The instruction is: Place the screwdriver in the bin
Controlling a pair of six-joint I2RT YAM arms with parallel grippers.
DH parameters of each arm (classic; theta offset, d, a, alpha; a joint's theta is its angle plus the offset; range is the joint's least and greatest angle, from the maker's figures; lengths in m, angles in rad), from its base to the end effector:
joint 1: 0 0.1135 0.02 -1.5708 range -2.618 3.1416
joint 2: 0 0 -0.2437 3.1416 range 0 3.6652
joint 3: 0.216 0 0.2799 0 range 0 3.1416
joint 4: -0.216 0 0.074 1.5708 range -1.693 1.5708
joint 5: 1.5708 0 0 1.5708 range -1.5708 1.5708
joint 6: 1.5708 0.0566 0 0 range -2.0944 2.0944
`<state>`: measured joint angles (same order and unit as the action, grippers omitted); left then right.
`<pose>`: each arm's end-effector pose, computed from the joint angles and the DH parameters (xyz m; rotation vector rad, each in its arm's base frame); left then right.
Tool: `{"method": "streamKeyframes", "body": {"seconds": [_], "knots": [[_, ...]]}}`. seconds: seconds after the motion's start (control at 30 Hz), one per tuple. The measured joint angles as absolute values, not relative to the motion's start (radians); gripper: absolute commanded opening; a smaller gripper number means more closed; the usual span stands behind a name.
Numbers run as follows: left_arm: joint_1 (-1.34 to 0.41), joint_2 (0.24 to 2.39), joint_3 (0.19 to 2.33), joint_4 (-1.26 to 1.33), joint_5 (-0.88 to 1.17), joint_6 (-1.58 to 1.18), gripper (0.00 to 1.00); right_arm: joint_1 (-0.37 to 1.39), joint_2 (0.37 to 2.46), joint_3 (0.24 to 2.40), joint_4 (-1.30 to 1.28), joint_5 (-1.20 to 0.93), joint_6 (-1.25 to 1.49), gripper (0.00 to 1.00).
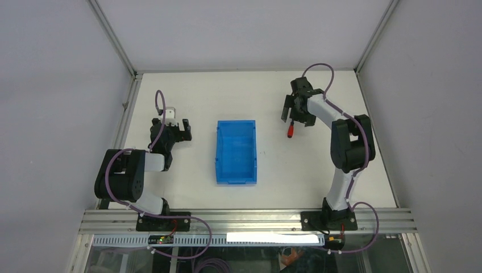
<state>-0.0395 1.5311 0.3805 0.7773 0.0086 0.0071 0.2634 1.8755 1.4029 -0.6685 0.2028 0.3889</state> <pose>0.2980 -0.0123 0.0842 0.0510 1.9435 -0.0299 0.4063 0.0978 0.1573 0.2267 2.6615 -0.0707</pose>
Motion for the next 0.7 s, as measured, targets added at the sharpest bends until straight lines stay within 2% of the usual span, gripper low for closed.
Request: {"method": "streamKeyframes", "body": {"seconds": [0.07, 0.17, 0.33, 0.4, 0.47, 0.57, 0.63, 0.7], "knots": [[-0.039, 1.531, 0.381, 0.778, 0.009, 0.007, 0.99, 0.264, 1.899, 1.402, -0.670, 0.185, 0.395, 0.83], [-0.039, 1.531, 0.381, 0.778, 0.009, 0.007, 0.99, 0.266, 1.919, 1.402, -0.671, 0.174, 0.400, 0.68], [-0.039, 1.531, 0.381, 0.777, 0.009, 0.007, 0.99, 0.271, 1.966, 1.402, -0.670, 0.175, 0.403, 0.58], [-0.039, 1.531, 0.381, 0.777, 0.009, 0.007, 0.99, 0.273, 1.985, 1.406, -0.671, 0.178, 0.403, 0.46], [-0.039, 1.531, 0.381, 0.778, 0.009, 0.007, 0.99, 0.274, 1.989, 1.410, -0.667, 0.180, 0.404, 0.26], [-0.039, 1.531, 0.381, 0.777, 0.009, 0.007, 0.99, 0.274, 1.989, 1.411, -0.664, 0.182, 0.407, 0.08], [-0.039, 1.531, 0.381, 0.778, 0.009, 0.007, 0.99, 0.274, 1.987, 1.411, -0.665, 0.184, 0.403, 0.00], [-0.039, 1.531, 0.381, 0.777, 0.009, 0.007, 0.99, 0.274, 1.985, 1.412, -0.667, 0.188, 0.399, 0.00]]}}
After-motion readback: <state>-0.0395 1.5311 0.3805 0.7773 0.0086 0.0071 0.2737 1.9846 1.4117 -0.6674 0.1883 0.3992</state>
